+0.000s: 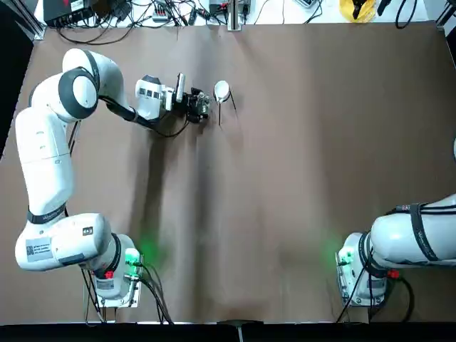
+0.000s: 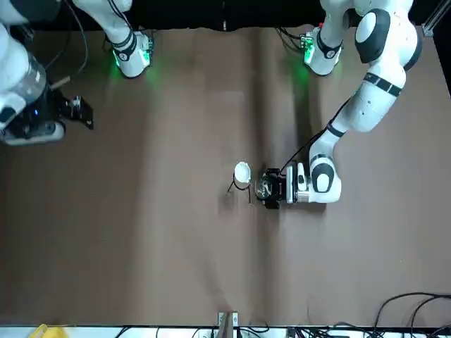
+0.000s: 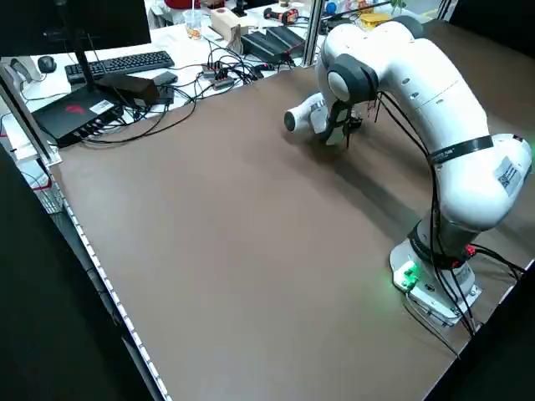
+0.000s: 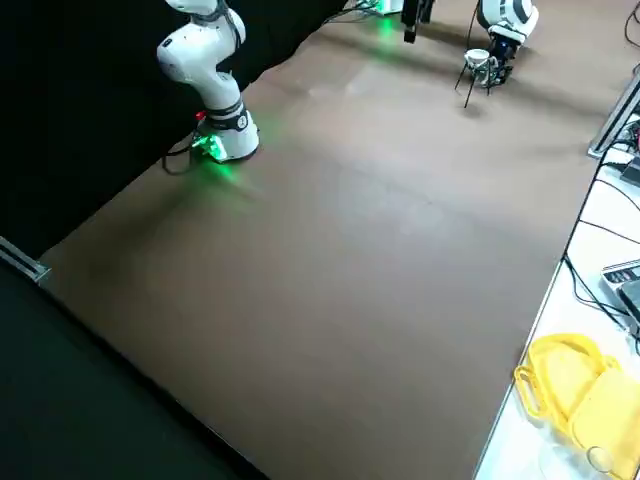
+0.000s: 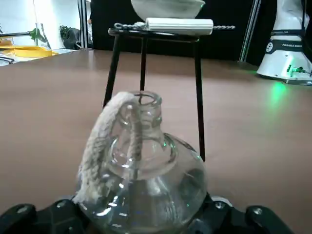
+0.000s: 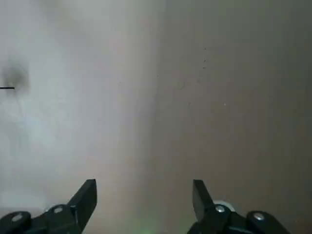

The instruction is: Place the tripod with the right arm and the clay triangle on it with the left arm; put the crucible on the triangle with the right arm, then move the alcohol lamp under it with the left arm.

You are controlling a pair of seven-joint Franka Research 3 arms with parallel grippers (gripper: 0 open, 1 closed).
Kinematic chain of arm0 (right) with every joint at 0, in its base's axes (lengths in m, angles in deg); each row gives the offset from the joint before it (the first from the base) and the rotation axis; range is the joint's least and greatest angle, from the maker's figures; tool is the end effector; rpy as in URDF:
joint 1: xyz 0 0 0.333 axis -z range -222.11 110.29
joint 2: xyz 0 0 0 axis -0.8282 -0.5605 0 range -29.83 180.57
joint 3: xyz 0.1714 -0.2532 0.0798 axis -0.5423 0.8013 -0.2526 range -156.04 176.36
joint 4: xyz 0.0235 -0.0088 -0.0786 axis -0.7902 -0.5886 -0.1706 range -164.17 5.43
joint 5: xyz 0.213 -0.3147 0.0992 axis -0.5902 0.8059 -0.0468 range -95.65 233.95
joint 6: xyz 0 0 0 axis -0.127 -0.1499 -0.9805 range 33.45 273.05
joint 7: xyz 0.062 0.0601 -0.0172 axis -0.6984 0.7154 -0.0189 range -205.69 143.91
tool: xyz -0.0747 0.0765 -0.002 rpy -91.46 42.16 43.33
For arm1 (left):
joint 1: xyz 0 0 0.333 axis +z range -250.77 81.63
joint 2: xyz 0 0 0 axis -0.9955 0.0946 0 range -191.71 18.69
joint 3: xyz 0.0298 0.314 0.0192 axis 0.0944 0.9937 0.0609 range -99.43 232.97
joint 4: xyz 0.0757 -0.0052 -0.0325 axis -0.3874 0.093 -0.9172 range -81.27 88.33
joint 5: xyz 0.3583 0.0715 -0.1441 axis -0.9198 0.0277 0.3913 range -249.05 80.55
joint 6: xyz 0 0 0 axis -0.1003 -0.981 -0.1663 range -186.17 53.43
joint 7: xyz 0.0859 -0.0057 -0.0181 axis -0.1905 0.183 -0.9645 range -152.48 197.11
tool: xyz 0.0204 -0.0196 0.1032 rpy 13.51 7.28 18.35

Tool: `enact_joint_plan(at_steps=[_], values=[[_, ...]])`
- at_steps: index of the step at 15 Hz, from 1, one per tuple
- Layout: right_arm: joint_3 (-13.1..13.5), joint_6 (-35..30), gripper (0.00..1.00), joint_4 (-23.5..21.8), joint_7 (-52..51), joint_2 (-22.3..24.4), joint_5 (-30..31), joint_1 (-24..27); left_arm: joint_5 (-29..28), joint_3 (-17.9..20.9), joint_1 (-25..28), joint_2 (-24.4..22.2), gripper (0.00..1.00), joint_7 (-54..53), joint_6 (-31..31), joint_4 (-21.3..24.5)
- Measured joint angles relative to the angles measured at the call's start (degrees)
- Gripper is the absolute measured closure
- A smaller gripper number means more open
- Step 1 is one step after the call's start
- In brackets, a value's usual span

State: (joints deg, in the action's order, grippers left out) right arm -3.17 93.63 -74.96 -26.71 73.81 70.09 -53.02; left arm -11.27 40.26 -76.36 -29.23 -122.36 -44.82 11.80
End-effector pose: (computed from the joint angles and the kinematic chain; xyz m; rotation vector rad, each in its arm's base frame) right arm 0.5461 0.0968 0.6267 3.1187 0.1692 -0.0852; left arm 0.5712 -0.2249 0.0544 1.3617 -1.3922 0.9608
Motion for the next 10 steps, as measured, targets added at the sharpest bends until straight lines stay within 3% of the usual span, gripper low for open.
enact_joint_plan(at_steps=[5,7,10], values=[[8.01,0.22,0.09,-7.05,-5.95,6.02,0.00,-6.39,3.32,-1.14,-1.62,-0.04,0.23,-3.28,-1.86,0.68],[8.73,0.88,0.00,-8.52,-6.63,6.97,0.00,-6.66,5.28,-1.16,-2.93,-0.05,0.23,-4.76,-2.75,0.69],[8.88,1.52,0.00,-8.76,-6.66,7.12,0.08,-6.72,6.99,-1.16,-4.06,-0.07,0.23,-5.30,-3.44,0.69]])
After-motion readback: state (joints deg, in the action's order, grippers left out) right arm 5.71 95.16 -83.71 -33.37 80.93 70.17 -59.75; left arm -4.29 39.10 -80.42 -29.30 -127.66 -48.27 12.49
